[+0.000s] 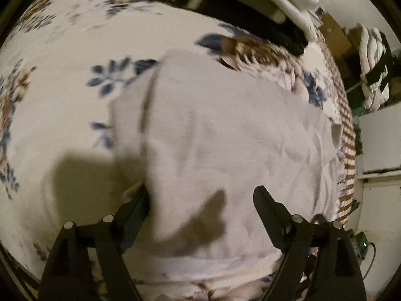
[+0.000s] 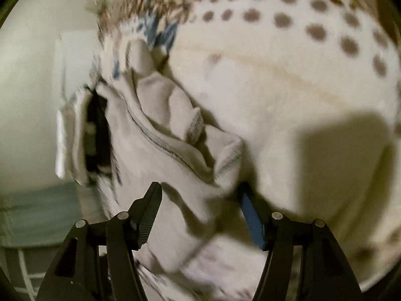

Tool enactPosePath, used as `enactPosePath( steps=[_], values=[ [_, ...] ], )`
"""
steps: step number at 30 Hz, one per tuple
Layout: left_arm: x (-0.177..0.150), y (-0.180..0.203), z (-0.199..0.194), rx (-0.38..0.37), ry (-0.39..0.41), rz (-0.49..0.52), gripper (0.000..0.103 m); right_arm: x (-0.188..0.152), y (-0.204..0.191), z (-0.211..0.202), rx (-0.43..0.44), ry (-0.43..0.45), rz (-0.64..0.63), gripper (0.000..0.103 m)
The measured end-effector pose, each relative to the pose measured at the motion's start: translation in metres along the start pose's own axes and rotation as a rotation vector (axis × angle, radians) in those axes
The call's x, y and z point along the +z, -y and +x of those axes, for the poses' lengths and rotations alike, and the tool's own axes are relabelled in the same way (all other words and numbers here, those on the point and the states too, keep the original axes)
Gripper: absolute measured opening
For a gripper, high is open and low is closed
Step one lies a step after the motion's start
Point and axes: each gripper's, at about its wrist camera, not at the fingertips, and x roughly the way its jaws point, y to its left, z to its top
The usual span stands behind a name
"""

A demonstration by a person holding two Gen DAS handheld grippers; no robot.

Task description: Fold small clothes

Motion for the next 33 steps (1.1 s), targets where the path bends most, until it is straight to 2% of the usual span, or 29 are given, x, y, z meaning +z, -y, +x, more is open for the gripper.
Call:
enactPosePath(
  steps=[2,5,11,17,20,24,26,27,28,30,33],
  values=[
    [0.001,0.010,0.014,0.027,-0.016,0.037,0.083,-0.006,0.003,0.002,0.062,0.086,0.031,0.067],
    [0.001,0.015,0.026,0.069,-0.034,0.083,0.083,-0.009,0.004,0.004,0.131,0.158,0.067,0.067],
    [0.007,0.010,0.037,0.076,-0.061,0.090,0.083,-0.004,-0.008,0.012,0.211,0.226,0.063,0.067],
    [0.009,0.013,0.046,0.082,-0.079,0.108,0.090,0.015,-0.020,0.029,0.241,0.290,0.058,0.067],
    [0.012,0.011,0.051,0.061,-0.089,0.089,0.098,0.020,-0.025,0.032,0.248,0.314,0.049,0.067],
    [0.018,0.004,0.060,0.042,-0.100,0.053,0.103,0.027,-0.034,0.039,0.246,0.346,0.039,0.065],
    [0.021,0.002,0.064,0.046,-0.104,0.039,0.103,0.030,-0.037,0.040,0.245,0.357,0.031,0.058],
    [0.023,0.002,0.065,0.047,-0.107,0.032,0.103,0.033,-0.040,0.041,0.238,0.360,0.024,0.045],
    [0.024,0.001,0.067,0.049,-0.111,0.027,0.103,0.035,-0.042,0.040,0.231,0.357,0.017,0.039],
    [0.025,0.000,0.069,0.058,-0.116,0.025,0.103,0.038,-0.047,0.039,0.197,0.358,-0.009,0.031],
    [0.024,0.002,0.071,0.076,-0.117,0.020,0.103,0.041,-0.062,0.037,0.150,0.350,-0.064,0.027]
  ],
)
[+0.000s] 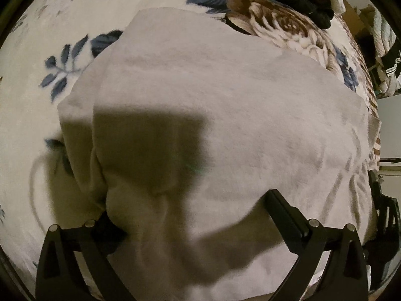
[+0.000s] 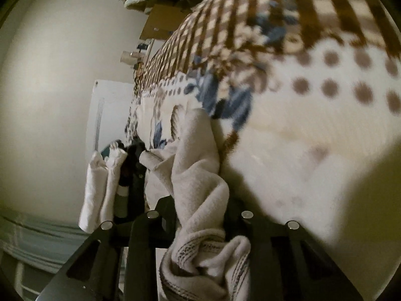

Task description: Fold small clothes

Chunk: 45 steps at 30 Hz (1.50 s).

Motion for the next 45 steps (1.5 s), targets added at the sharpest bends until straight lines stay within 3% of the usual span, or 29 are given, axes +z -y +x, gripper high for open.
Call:
enactPosePath(
  steps=[5,8,9,10,13,14,15,16,19,24,31,37,41,45],
  values=[
    [0.005,0.008,0.006,0.045,-0.029,-0.016,0.103,0.000,-0.015,-0.003,-0.004,-0.019,-0.031,0.026],
    [0.008,0.008,0.006,0.042,-0.039,-0.028,0.103,0.000,-0.013,0.000,-0.004,-0.047,0.019,0.041],
    [0.008,0.007,0.004,0.035,-0.036,-0.032,0.103,0.000,-0.006,-0.001,0.003,-0.052,0.034,0.056],
    [0.009,0.007,0.003,0.028,-0.033,-0.031,0.103,0.000,-0.003,0.000,0.011,-0.049,0.057,0.061],
    [0.007,0.006,-0.002,0.012,-0.027,-0.024,0.103,-0.004,0.003,-0.003,0.016,-0.039,0.056,0.061],
    [0.005,0.007,-0.006,0.007,-0.025,-0.023,0.103,-0.005,0.003,-0.002,0.010,-0.037,0.049,0.059],
    [0.003,0.005,-0.009,0.003,-0.023,-0.021,0.103,-0.006,0.002,-0.003,0.000,-0.030,0.038,0.049],
    [0.003,0.004,-0.012,-0.001,-0.019,-0.020,0.103,-0.008,0.001,-0.003,-0.013,-0.028,0.022,0.032],
    [0.002,0.002,-0.020,-0.011,-0.009,-0.015,0.103,-0.012,-0.005,-0.004,-0.080,-0.009,-0.014,0.024],
    [0.002,-0.006,-0.043,-0.024,0.024,-0.013,0.103,-0.015,-0.033,-0.010,-0.111,0.024,-0.075,0.021],
    [-0.005,-0.053,-0.083,-0.039,0.098,-0.102,0.103,-0.043,-0.110,-0.006,-0.134,-0.009,-0.361,0.020],
    [-0.010,-0.119,-0.117,0.029,0.154,-0.197,0.103,-0.122,-0.175,0.025,-0.174,-0.113,-0.741,0.020],
    [-0.032,-0.169,-0.135,0.103,0.171,-0.238,0.103,-0.206,-0.199,0.050,-0.184,-0.191,-1.009,0.020],
    [-0.052,-0.203,-0.140,0.147,0.160,-0.295,0.103,-0.291,-0.193,0.067,-0.236,-0.309,-1.224,0.020]
  ],
)
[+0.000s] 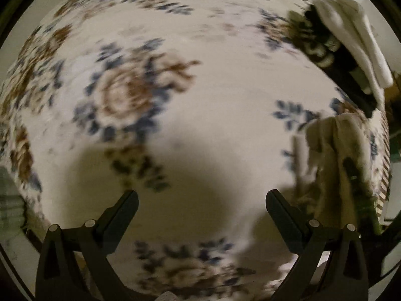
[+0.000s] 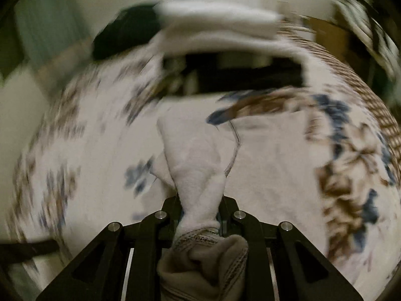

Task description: Fold small clothes

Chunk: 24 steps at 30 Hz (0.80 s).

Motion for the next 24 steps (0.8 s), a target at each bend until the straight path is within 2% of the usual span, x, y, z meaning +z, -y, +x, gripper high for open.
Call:
enactPosePath(
  steps=[2,4,5,6,7,9,10,13,18,21,24],
  values=[
    [-0.007,-0.017,0.002,0.022,-0.012,-0.020,0.103,-0.017,-0.030,0.016,-0.013,-0.115,-0.092,0.023],
    [-0.013,-0.025,0.006,0.016,-0.024,-0.048,0.103,-0.028,-0.042,0.016,0.030,-0.194,-0.115,0.037],
    [-0.015,-0.029,0.005,0.006,-0.024,-0.059,0.103,-0.027,-0.043,0.013,0.075,-0.215,-0.117,0.045],
    [-0.017,-0.030,0.005,-0.007,-0.023,-0.070,0.103,-0.024,-0.044,0.005,0.182,-0.257,-0.102,0.062],
    [-0.020,-0.028,0.003,-0.027,-0.018,-0.084,0.103,-0.019,-0.038,-0.002,0.272,-0.298,-0.070,0.069],
    [-0.024,-0.021,-0.002,-0.067,-0.013,-0.108,0.103,-0.007,-0.021,-0.015,0.403,-0.351,0.004,0.069],
    [-0.026,-0.015,-0.005,-0.101,-0.011,-0.122,0.103,0.003,-0.004,-0.026,0.439,-0.363,0.042,0.069],
    [-0.037,0.019,-0.008,-0.206,-0.019,-0.152,0.103,0.030,0.042,-0.046,0.386,-0.355,0.068,0.077],
    [-0.048,0.090,0.012,-0.351,-0.060,-0.228,0.103,0.066,0.123,-0.047,0.266,-0.351,0.076,0.077],
    [-0.056,0.113,0.039,-0.286,-0.074,-0.294,0.103,0.089,0.156,-0.031,0.263,-0.369,0.087,0.077],
    [-0.075,0.097,0.063,-0.223,-0.107,-0.385,0.103,0.103,0.172,-0.011,0.300,-0.414,0.069,0.077]
  ],
)
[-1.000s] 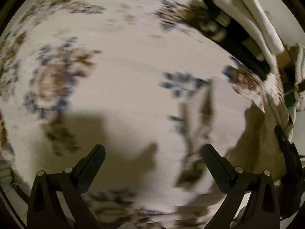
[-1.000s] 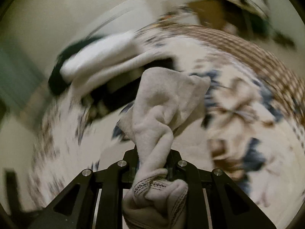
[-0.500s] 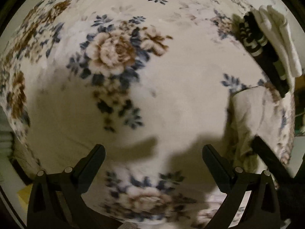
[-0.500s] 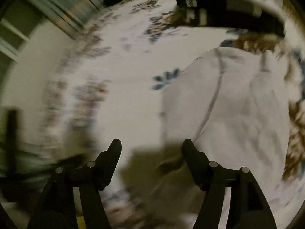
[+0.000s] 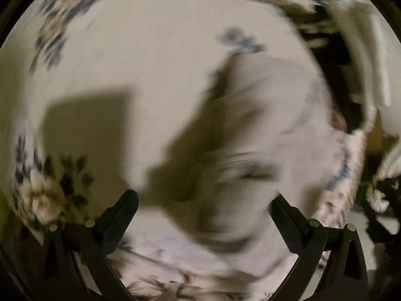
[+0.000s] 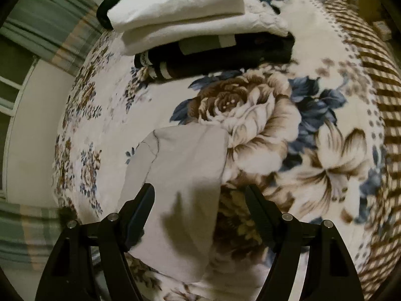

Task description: Fold small clothes

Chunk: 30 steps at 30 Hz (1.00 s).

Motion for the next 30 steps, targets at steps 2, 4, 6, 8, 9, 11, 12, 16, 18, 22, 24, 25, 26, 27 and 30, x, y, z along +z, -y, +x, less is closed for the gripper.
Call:
enactPosePath(
  steps=[2,4,6,8,9,11,12,16,18,22,24,25,26,27,30],
  values=[
    [-0.010,-0.030,0.001,-0.016,-0.008,-0.110,0.103,0.013,0.010,0.016,0.012,-0.055,-0.024,0.077],
    [-0.022,-0.049,-0.009,-0.040,0.017,-0.202,0.103,0.022,0.015,0.032,0.040,-0.099,-0.039,0.078],
    [-0.035,-0.052,-0.021,-0.073,0.058,-0.258,0.103,0.031,0.019,0.053,0.066,-0.148,-0.061,0.080],
    [-0.047,-0.045,-0.026,-0.128,0.094,-0.306,0.103,0.042,0.022,0.080,0.103,-0.195,-0.073,0.081],
    [-0.052,-0.041,-0.023,-0.165,0.100,-0.328,0.103,0.048,0.024,0.093,0.135,-0.225,-0.067,0.081],
    [-0.057,-0.027,-0.006,-0.257,0.073,-0.371,0.103,0.056,0.027,0.113,0.209,-0.266,-0.042,0.080],
    [-0.057,-0.021,0.003,-0.289,0.059,-0.389,0.103,0.060,0.030,0.124,0.251,-0.297,-0.021,0.081],
    [-0.055,-0.005,0.033,-0.331,0.067,-0.453,0.103,0.065,0.033,0.161,0.383,-0.404,0.036,0.081],
    [-0.054,-0.001,0.036,-0.314,0.103,-0.469,0.102,0.065,0.033,0.173,0.401,-0.428,0.049,0.081],
    [-0.051,0.006,0.026,-0.273,0.196,-0.431,0.047,0.061,0.032,0.175,0.415,-0.390,0.056,0.036],
    [-0.048,0.010,0.020,-0.257,0.213,-0.377,0.034,0.055,0.036,0.173,0.404,-0.371,0.067,0.015],
    [-0.046,0.012,0.019,-0.249,0.208,-0.343,0.030,0.053,0.039,0.169,0.413,-0.349,0.079,0.014],
    [-0.043,0.013,0.017,-0.245,0.199,-0.310,0.027,0.050,0.041,0.164,0.413,-0.331,0.087,0.014],
    [-0.040,0.014,0.015,-0.244,0.190,-0.279,0.025,0.046,0.043,0.160,0.414,-0.317,0.095,0.013],
    [-0.030,0.014,0.001,-0.220,0.162,-0.124,0.019,0.022,0.059,0.131,0.431,-0.250,0.171,0.012]
  ],
)
